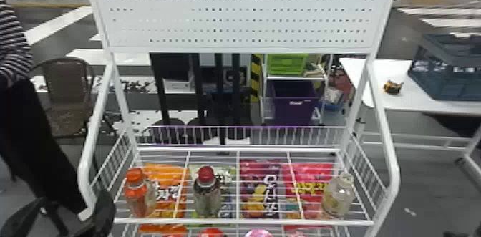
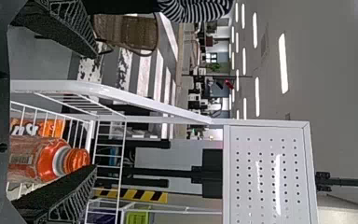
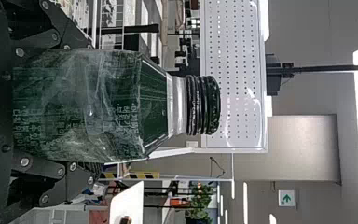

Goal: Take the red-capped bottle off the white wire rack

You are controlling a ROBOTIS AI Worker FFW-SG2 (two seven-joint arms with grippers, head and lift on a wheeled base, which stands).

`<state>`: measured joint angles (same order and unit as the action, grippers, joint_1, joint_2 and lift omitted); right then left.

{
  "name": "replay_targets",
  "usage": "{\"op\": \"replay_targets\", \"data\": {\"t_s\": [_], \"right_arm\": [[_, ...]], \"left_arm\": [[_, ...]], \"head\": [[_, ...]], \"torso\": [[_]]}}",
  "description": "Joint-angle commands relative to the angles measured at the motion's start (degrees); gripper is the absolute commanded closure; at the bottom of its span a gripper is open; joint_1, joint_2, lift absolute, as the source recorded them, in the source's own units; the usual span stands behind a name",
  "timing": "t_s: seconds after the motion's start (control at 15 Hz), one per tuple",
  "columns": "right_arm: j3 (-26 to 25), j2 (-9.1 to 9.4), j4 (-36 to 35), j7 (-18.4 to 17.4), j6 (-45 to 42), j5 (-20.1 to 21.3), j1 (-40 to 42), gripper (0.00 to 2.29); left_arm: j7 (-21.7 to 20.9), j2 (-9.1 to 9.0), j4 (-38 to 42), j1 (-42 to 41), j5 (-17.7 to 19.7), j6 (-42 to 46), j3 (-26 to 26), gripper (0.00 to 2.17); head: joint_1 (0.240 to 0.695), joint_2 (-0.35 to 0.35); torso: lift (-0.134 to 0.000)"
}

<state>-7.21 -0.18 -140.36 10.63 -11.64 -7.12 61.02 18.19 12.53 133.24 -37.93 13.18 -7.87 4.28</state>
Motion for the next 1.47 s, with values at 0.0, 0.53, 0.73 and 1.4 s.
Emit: {"op": "replay_targets", "data": {"t_s": [0.0,0.53,0.73,1.4], "right_arm": [[0.0,0.0,0.0,0.0,0.0,0.0,-0.1,1.19],[0.2,0.09,0.6,0.0,0.2,0.0,-0.6,1.19],[0.2,0.09,1.0,0.0,0.4,0.1,-1.1,1.19],[-0.1,-0.09,1.4,0.0,0.2,0.0,-0.9,1.19]], "left_arm": [[0.0,-0.05,0.1,0.0,0.0,0.0,0.0,0.04],[0.1,-0.05,0.6,-0.4,0.0,0.0,-0.4,0.04],[0.9,0.13,-2.5,-2.7,-5.3,4.6,-8.9,0.05],[7.8,0.04,-32.4,17.1,-9.1,12.7,-30.6,0.05]], "head": [[0.499,0.0],[0.499,0.0],[0.499,0.0],[0.499,0.0]], "torso": [[0.0],[0.0],[0.0],[0.0]]}}
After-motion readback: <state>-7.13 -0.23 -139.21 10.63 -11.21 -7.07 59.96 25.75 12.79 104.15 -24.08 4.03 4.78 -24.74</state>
